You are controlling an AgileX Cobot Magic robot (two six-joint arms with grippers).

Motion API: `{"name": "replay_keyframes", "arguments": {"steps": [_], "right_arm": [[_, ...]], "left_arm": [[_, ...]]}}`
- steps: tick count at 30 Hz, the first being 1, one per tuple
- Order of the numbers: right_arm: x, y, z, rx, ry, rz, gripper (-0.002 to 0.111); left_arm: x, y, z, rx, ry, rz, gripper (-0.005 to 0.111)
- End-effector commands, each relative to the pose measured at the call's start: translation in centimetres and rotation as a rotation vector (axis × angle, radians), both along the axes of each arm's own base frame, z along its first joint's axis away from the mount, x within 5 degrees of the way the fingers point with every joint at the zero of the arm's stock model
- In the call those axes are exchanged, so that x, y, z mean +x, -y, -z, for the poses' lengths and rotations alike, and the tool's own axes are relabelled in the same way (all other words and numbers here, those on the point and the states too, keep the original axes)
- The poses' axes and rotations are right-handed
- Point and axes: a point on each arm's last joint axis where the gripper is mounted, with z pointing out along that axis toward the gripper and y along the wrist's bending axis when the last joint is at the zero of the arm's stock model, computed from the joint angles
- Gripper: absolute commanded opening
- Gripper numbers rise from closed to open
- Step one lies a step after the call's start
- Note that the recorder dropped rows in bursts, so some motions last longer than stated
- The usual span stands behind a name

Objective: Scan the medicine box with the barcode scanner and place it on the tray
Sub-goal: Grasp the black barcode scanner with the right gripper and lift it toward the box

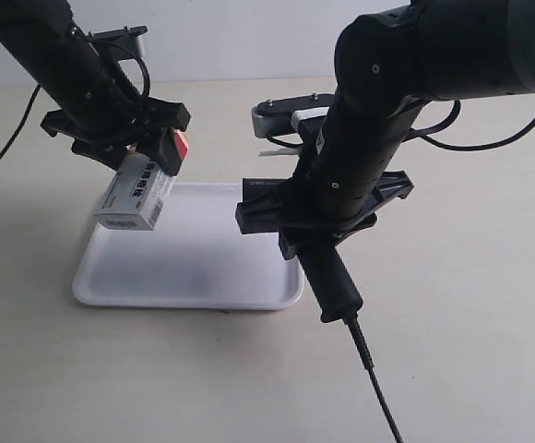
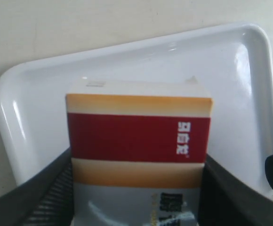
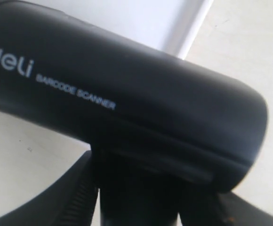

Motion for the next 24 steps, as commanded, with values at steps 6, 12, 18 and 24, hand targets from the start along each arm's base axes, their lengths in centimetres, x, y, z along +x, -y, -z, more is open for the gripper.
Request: {"name": "replay_keyframes", "arguments": {"steps": [6,12,18,24], "right_arm": [[0.1,-0.1,-0.4,0.000,0.022,-0.009,0.000],[1.5,1.4,-0.3,-0.014,0.023,0.056,0.000],[3.7,4.1,-0.4,-0.017,0.016,0.155,0.000],[5.7,6.9,-0.4,-0.020,0.020,0.224,0.000]], "left_arm": [[0.0,0.1,0.0,0.004,-0.010,0.007,0.000],[-0.2,0.0,0.1,0.023,-0.028,0.021,0.000],[-0.3,0.0,-0.2,0.022,-0.026,0.025,0.000],[-0.4,0.0,-0.5,0.018,-0.018,0.029,0.000]]}}
